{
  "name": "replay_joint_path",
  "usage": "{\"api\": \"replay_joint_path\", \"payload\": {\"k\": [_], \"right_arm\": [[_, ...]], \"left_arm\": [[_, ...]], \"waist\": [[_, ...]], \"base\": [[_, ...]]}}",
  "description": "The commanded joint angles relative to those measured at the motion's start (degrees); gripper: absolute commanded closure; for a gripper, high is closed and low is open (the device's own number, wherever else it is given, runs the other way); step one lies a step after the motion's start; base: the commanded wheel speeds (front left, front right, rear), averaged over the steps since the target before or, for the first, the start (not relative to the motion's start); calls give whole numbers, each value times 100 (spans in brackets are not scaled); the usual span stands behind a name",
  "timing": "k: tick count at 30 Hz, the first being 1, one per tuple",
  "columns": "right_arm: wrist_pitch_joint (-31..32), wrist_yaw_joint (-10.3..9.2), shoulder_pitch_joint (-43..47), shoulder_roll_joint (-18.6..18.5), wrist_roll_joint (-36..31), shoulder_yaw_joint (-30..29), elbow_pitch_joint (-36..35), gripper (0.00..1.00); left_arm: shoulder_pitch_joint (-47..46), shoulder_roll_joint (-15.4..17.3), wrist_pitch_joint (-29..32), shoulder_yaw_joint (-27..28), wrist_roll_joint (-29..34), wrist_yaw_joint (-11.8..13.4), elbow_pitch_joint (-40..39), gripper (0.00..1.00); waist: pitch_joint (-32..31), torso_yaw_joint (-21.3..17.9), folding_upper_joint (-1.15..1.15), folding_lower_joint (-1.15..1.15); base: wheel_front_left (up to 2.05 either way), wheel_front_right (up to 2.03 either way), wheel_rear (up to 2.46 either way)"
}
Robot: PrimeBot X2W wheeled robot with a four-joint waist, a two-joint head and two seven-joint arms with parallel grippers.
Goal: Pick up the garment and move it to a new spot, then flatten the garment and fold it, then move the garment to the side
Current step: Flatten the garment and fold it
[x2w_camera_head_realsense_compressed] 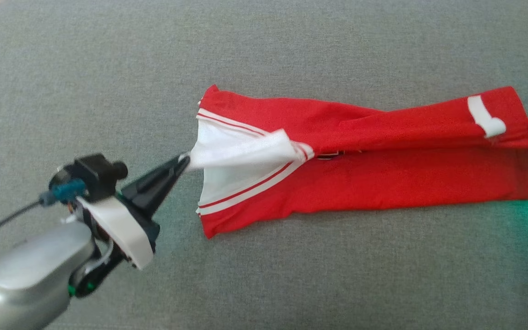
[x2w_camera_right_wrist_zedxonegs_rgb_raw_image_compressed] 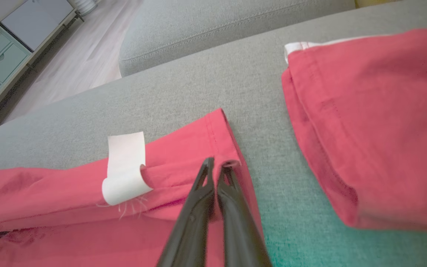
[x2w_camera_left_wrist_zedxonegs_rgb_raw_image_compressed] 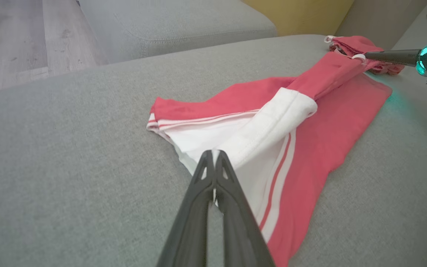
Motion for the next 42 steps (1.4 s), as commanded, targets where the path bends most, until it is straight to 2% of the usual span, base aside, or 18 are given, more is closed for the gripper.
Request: {"api": "replay_joint_path", "payload": {"k": [1, 6, 7, 8, 9, 10, 11, 12, 13, 16, 19, 23, 27, 30, 34, 38, 42], "right_arm": [[38, 39, 139, -119, -47, -39, -199, 100], [137, 39, 367, 43, -169, -257, -352, 100], [142, 39, 388, 65, -184, -276, -360, 85], [146, 39, 402, 85, -197, -281, -364, 59], [125, 39, 410, 117, -209, -311, -353, 6], [97, 39, 424, 152, -232, -342, -338, 0], [79, 39, 450, 192, -249, -359, -336, 0], [48, 39, 484, 236, -262, -393, -340, 0], [12, 39, 527, 277, -285, -422, -353, 0], [-140, 39, 731, 413, -378, -557, -402, 0], [-286, 39, 969, 639, -465, -716, -481, 0], [-340, 39, 1154, 1006, -648, -935, -503, 0], [-315, 39, 1031, 1285, -986, -1272, -183, 0], [-277, 39, 776, 1484, -1255, -1586, 157, 0], [-254, 39, 478, 1583, -1577, -1909, 637, 0], [-204, 39, 171, 1632, -2125, -2446, 1383, 0], [-75, 39, -40, 1711, -2552, -2782, 2013, 0]], "left_arm": [[-31, 223, -20, 253, -2, 56, -98, 100], [278, -25, -104, 252, 145, 101, 65, 100], [314, -79, -136, 252, 167, 103, 150, 100], [354, -141, -171, 256, 156, 114, 244, 100], [390, -209, -213, 273, 146, 143, 333, 100], [424, -278, -262, 300, 152, 181, 415, 79], [468, -345, -310, 339, 155, 232, 497, 56], [519, -406, -350, 376, 164, 288, 575, 13], [570, -465, -393, 440, 188, 363, 637, 0], [802, -628, -469, 756, 297, 684, 745, 0], [1204, -824, -480, 1510, 661, 1208, 551, 0], [2113, -1176, -482, 2658, 1473, 1918, 43, 0], [2952, -1655, -483, 3414, 2404, 2320, -513, 0], [3428, -2031, -483, 3736, 3062, 2493, -877, 0], [3743, -2371, -483, 3882, 3643, 2557, -1158, 0], [3985, -2720, -483, 3970, 4253, 2550, -1397, 0], [4168, -2956, -484, 4036, 4590, 2438, -1495, 0]], "waist": [[2, 1, 0, 1], [55, -12, 0, 1], [62, -15, 0, 1], [61, -25, 0, 1], [51, -41, 0, 1], [32, -58, 0, 1], [5, -78, 0, 1], [-26, -101, 0, 1], [-62, -126, 0, 1], [-210, -192, 0, 1], [-382, -253, 0, 1], [-584, -265, 0, 1], [-709, -85, 0, 1], [-735, 118, 0, 1], [-720, 350, 0, 1], [-690, 648, 0, 1], [-681, 824, 0, 1]], "base": [[0, 0, 0], [0, 0, 0], [0, 0, 0], [0, 0, 0], [0, 0, 0], [0, 0, 0], [0, 0, 0], [0, 0, 0], [0, 0, 0], [0, 0, 0], [0, 0, 0], [0, 0, 0], [0, 0, 0], [0, 0, 0], [0, 0, 0], [0, 0, 0], [0, 0, 0]]}}
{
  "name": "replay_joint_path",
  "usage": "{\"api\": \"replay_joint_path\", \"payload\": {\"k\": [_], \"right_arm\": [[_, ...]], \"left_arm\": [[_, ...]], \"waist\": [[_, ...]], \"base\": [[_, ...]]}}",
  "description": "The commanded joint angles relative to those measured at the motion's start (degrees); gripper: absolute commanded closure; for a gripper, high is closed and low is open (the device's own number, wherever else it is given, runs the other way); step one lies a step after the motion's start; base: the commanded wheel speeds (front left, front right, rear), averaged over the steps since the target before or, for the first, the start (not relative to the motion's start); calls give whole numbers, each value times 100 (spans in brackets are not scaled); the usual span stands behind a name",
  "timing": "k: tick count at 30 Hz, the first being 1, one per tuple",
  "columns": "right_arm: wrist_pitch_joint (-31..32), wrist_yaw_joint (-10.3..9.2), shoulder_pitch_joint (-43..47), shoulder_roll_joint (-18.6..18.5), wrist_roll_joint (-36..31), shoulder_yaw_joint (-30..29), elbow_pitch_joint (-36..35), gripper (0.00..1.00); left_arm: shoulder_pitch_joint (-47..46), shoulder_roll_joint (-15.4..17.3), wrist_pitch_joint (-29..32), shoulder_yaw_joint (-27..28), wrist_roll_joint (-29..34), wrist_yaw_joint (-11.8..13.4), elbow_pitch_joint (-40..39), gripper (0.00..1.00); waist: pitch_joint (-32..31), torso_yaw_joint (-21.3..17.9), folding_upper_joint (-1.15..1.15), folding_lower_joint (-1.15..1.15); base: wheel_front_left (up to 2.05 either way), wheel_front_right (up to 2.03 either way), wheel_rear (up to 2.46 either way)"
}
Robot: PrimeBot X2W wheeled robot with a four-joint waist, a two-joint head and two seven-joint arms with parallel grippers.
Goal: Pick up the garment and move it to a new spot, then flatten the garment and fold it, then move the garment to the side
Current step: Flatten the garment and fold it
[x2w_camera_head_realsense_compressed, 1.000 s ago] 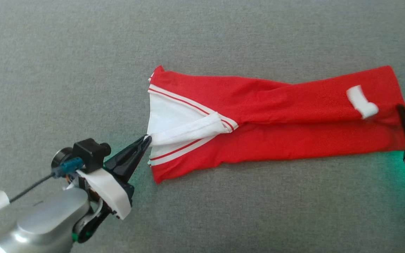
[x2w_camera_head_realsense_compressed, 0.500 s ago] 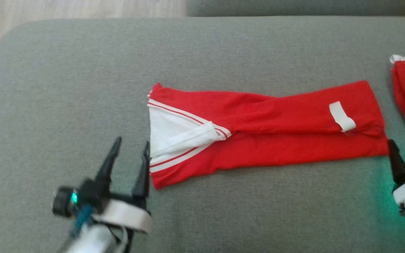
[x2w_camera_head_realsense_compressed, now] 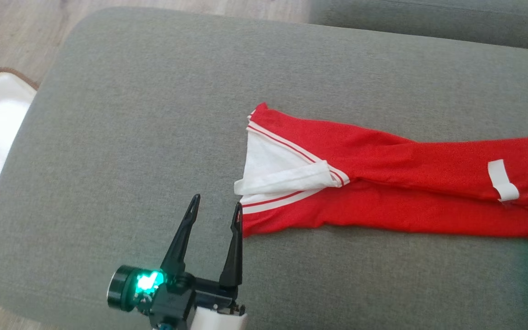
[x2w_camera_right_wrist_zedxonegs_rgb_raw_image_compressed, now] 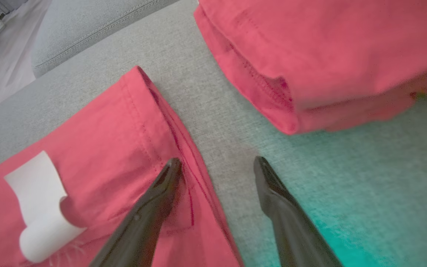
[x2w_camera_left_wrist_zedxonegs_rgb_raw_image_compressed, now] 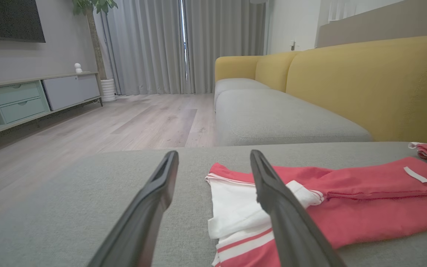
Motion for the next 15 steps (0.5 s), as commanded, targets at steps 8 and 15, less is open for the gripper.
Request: {"api": "replay_joint_path", "payload": {"k": [8, 15], "right_arm": [[324, 40, -25, 239, 248, 491, -74, 100], [66, 40, 259, 93, 573, 767, -543, 100]], "left_arm": [[225, -219, -44, 559, 350, -268, -169, 0], [415, -364, -44, 787, 553, -536, -130, 0]], "waist": [[-120, 33, 0, 1], [-347, -273, 0, 1]], "base": [[0, 0, 0], [0, 0, 0]]}}
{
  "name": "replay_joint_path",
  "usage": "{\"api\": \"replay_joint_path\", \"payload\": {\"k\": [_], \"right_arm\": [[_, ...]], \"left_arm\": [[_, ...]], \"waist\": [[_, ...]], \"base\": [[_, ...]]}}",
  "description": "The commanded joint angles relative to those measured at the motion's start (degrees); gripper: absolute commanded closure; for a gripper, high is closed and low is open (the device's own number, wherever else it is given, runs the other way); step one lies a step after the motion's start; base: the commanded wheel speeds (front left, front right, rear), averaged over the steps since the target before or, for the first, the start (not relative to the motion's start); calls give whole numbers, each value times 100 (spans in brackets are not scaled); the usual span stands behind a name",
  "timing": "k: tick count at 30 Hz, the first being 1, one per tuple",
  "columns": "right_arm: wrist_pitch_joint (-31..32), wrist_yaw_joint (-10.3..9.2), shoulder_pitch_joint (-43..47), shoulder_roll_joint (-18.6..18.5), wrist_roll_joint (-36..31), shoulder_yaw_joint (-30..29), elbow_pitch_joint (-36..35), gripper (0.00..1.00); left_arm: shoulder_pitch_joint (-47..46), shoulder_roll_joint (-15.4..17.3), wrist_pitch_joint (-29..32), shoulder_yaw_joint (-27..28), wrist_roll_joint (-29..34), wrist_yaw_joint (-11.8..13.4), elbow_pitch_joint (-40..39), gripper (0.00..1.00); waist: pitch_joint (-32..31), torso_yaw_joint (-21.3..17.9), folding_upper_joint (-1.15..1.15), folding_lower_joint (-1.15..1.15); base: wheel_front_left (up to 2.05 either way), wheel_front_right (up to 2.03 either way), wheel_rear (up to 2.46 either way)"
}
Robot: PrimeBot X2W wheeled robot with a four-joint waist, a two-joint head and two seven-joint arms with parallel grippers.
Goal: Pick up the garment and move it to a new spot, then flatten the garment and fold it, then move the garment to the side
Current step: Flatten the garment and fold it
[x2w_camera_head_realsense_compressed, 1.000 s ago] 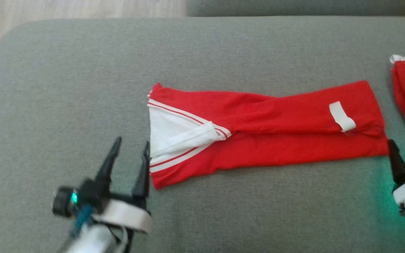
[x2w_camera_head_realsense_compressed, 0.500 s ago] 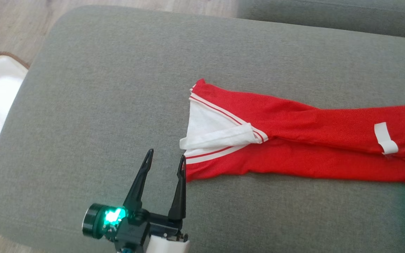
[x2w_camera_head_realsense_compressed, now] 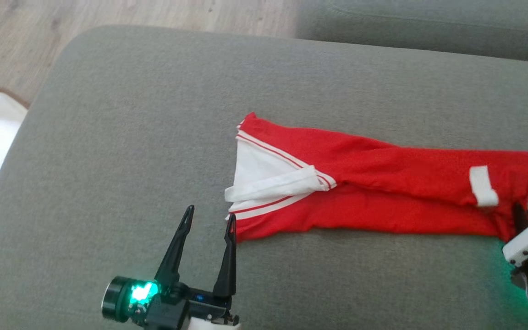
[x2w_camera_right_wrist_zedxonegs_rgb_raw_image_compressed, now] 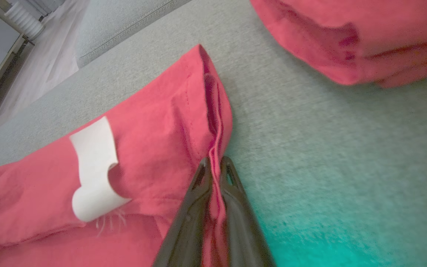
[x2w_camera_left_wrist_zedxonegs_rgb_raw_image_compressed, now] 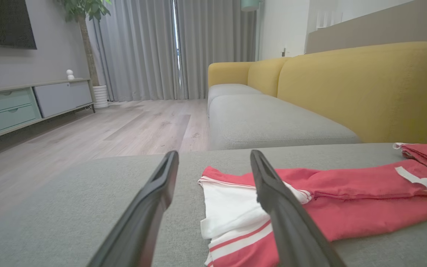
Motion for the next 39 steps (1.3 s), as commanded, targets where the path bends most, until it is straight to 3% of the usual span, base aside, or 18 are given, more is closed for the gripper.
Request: {"api": "replay_joint_path", "payload": {"k": [1, 8, 12, 18, 26, 32, 39], "right_arm": [[-72, 40, 2, -166, 68, 113, -237, 100], [-15, 40, 217, -600, 338, 62, -681, 100], [162, 40, 308, -579, 579, -11, -1202, 100], [494, 40, 317, -175, 1037, 119, -2280, 100], [1022, 40, 197, 809, 1257, 910, -3589, 100], [1046, 40, 4, 1052, 1458, 1800, -3417, 100], [342, 40, -389, 1062, 2301, 2959, -2464, 100]], "left_arm": [[-66, -53, -44, 228, 64, -30, -155, 0], [48, -148, -44, 376, 155, -241, -97, 0], [107, -191, -45, 432, 195, -355, -50, 0], [169, -232, -45, 521, 235, -459, -20, 0], [155, -348, -45, 556, 306, -677, -85, 0], [152, -425, -45, 547, 361, -792, -44, 0], [122, -470, -45, 571, 431, -902, 12, 0]], "waist": [[-58, -120, 0, 0], [-152, -355, 0, 0], [-230, -410, 0, 0], [-293, -428, 0, 0], [-369, -197, 0, 0], [-318, 203, 0, 0], [-209, 599, 0, 0]], "base": [[0, 0, 0], [0, 0, 0], [0, 0, 0], [0, 0, 0], [0, 0, 0], [0, 0, 0], [0, 0, 0]]}}
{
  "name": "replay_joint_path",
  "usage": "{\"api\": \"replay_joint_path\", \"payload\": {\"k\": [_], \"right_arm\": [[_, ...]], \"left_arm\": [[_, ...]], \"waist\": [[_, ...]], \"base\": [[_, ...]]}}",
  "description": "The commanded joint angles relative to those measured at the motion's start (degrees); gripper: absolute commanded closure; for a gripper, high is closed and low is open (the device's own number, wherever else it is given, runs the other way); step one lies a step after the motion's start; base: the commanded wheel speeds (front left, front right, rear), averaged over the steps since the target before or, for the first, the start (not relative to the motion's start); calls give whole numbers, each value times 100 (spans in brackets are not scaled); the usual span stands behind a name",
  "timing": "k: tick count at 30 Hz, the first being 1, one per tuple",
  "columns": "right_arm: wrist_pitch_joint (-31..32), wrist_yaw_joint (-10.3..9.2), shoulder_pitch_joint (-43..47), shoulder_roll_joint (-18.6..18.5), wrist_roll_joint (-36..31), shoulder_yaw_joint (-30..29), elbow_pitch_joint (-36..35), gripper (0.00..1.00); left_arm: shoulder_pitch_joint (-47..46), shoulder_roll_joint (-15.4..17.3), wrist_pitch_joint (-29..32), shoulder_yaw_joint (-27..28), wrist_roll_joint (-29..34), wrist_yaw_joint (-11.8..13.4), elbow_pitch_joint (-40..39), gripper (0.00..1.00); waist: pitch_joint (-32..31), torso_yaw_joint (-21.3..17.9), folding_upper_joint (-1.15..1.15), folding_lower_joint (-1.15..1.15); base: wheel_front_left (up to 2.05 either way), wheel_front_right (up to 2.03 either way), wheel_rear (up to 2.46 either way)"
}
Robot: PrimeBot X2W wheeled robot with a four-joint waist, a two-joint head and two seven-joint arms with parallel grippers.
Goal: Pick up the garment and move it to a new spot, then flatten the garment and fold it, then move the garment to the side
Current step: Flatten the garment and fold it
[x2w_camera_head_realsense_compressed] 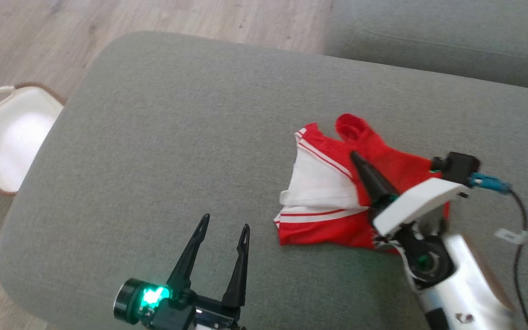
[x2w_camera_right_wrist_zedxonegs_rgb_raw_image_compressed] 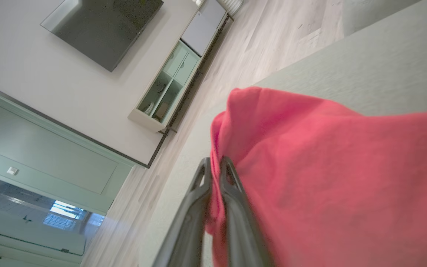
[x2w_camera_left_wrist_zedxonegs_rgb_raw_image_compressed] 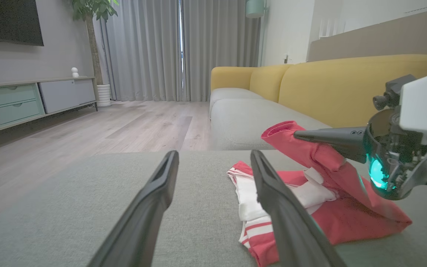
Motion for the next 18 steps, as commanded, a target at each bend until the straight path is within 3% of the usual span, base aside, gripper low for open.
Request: {"api": "replay_joint_path", "payload": {"k": [1, 10, 11, 12, 13, 18], "right_arm": [[-197, 40, -403, 42, 138, 313, -36, 100], [-952, 40, -1117, 43, 829, 1651, 1012, 100], [-980, 40, -1154, 43, 881, 1765, 1095, 75], [-1008, 40, -1185, 43, 909, 1866, 1172, 5], [-1052, 40, -1209, 43, 931, 1950, 1227, 0], [-1498, 40, -1206, 43, 905, 2228, 1061, 0]], "left_arm": [[-149, -73, -45, 182, 82, -23, -149, 0], [-204, -136, -45, 154, 127, -102, -85, 0], [-202, -142, -45, 159, 127, -101, -80, 0], [-198, -146, -45, 169, 126, -98, -77, 0], [-191, -150, -45, 185, 124, -93, -75, 0], [-139, -162, -45, 317, 133, -26, -27, 0]], "waist": [[82, 121, 0, 0], [229, 325, 0, 0], [232, 326, 0, 0], [229, 317, 0, 0], [222, 298, 0, 0], [87, 93, 0, 0]], "base": [[0, 0, 0], [0, 0, 0], [0, 0, 0], [0, 0, 0], [0, 0, 0], [0, 0, 0]]}}
